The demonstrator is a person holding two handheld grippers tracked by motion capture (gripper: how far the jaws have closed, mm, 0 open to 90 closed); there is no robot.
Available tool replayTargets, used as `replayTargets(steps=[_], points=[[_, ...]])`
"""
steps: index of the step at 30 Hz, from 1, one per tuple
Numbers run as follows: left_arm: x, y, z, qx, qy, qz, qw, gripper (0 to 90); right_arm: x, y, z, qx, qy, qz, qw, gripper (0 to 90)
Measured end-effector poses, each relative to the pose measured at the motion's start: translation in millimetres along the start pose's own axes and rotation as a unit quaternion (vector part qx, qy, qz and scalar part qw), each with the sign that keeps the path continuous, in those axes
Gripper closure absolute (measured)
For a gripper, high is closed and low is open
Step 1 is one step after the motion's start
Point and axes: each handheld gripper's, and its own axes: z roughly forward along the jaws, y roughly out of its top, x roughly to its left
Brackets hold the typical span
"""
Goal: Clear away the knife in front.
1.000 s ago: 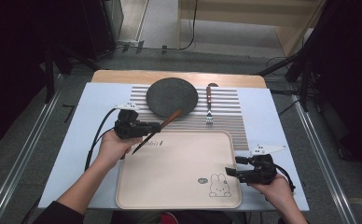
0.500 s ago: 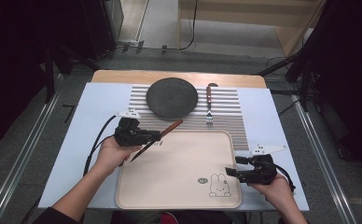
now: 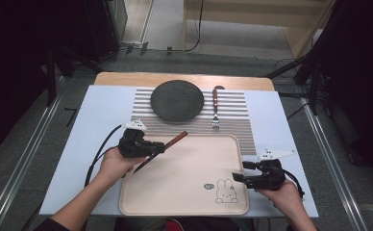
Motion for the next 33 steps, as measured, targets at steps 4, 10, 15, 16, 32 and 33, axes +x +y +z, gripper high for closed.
replayTargets(steps=[4,10,15,16,32,33], points=[[0.1,-3.7,8.1,0.015,0.004,0.004,0.9999,76.9,0.0,0.1,0.2,0.001,0.000,-0.001,1.0000,28.9],[2.0,-7.3,15.3,0.030,0.008,0.007,0.9995,76.9,-0.2,-0.2,-0.2,0.001,0.000,0.001,1.0000,28.9],[2.6,-10.2,16.3,0.031,0.017,0.016,0.9993,76.8,0.0,-0.2,-0.2,0.001,0.001,-0.001,1.0000,28.9],[2.7,-11.0,16.7,0.031,0.018,0.017,0.9992,76.8,0.1,-0.2,-0.3,0.001,0.001,0.000,1.0000,28.9],[7.9,-23.3,24.4,0.064,0.030,0.016,0.9973,76.7,0.4,4.5,3.6,0.004,0.006,-0.009,0.9999,28.9],[7.9,-24.2,25.1,0.065,0.032,0.017,0.9973,76.8,0.5,4.8,3.8,0.004,0.007,-0.008,0.9999,28.9]])
